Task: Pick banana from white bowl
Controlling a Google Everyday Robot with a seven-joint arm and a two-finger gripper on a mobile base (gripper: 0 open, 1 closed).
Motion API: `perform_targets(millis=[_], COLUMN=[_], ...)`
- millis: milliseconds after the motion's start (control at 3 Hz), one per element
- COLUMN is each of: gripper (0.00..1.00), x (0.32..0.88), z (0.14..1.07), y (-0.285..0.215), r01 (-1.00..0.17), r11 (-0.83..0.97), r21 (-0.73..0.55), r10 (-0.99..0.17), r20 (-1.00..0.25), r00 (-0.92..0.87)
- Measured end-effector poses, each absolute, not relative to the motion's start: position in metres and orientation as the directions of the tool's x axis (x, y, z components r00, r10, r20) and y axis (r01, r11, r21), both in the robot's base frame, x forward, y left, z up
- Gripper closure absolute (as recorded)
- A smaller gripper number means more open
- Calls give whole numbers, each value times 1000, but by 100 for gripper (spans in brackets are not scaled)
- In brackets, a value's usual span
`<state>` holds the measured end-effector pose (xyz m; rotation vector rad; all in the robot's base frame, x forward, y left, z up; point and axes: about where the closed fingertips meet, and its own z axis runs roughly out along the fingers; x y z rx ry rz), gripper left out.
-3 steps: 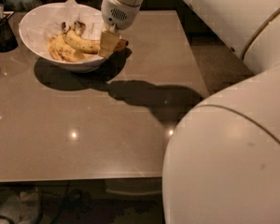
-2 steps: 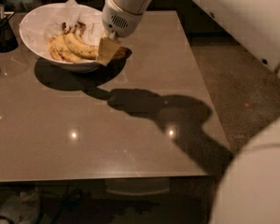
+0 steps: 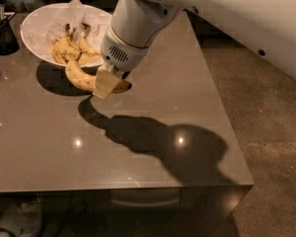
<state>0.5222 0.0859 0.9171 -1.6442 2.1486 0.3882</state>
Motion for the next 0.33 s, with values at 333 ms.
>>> perform_targets(millis=[333], gripper=[100], x=[522], z=[917], y=[86], r01=[-963], r11=[267], r21=[-25], r10=[-850], r20=[-476], r00=[-224])
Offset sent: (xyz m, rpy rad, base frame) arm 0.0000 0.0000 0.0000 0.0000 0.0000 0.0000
